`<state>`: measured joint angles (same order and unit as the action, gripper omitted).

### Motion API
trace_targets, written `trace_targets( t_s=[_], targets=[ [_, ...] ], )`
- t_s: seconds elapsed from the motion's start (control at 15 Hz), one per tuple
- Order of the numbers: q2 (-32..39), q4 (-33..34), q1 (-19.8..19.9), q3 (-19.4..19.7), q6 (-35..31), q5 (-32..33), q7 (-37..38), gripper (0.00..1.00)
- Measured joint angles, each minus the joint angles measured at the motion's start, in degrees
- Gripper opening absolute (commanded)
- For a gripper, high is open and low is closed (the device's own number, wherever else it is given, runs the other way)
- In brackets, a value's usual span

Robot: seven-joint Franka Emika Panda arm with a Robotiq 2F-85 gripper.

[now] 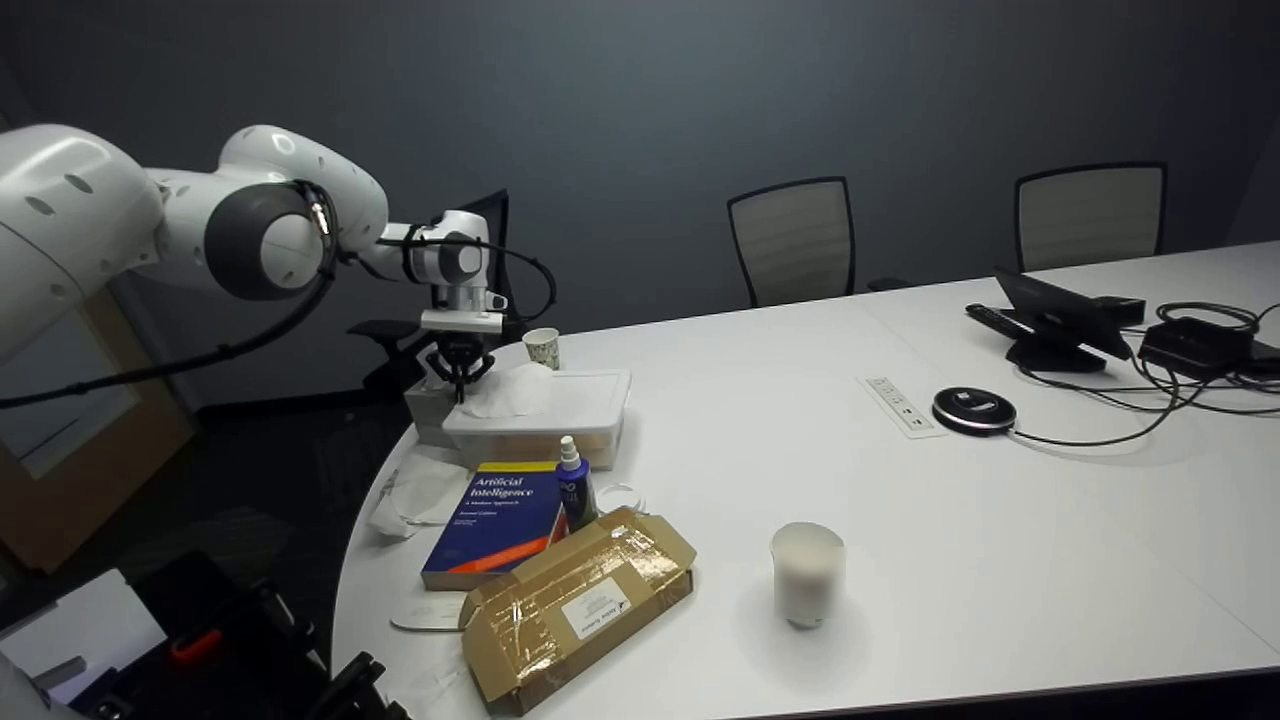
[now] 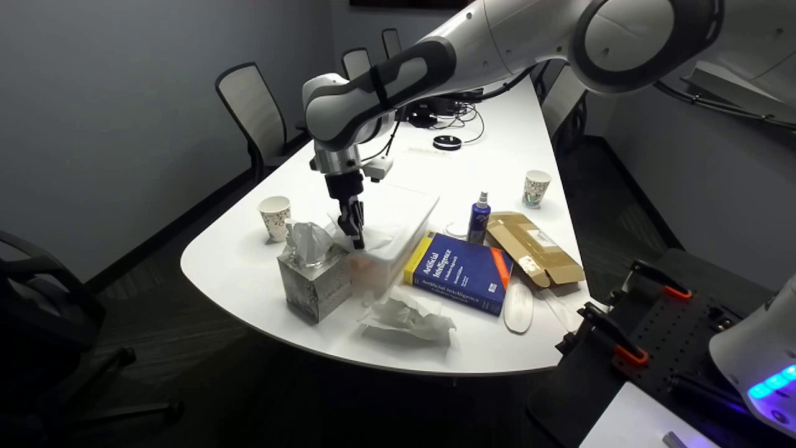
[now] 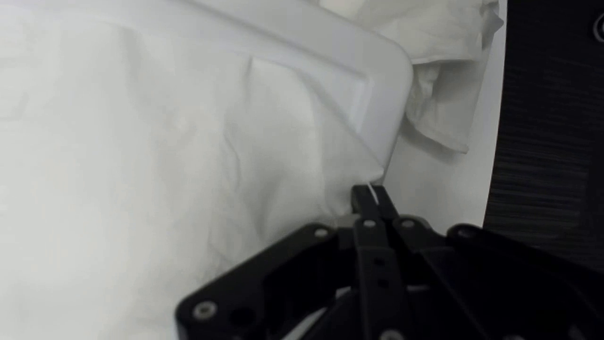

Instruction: Completely cover the tote with the white lid then use a napkin to wipe the lid

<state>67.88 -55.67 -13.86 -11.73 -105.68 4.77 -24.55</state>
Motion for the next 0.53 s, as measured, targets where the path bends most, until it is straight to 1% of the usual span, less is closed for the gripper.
trace_targets(
  t_s=[0.33, 0.53],
  targets=[
    [2.9, 6.3, -1.2, 0.3, -0.7, 0.7, 0.0, 0.0],
    [4.0, 8.8, -1.2, 0.4, -1.7, 0.8, 0.0, 0.0]
  ],
)
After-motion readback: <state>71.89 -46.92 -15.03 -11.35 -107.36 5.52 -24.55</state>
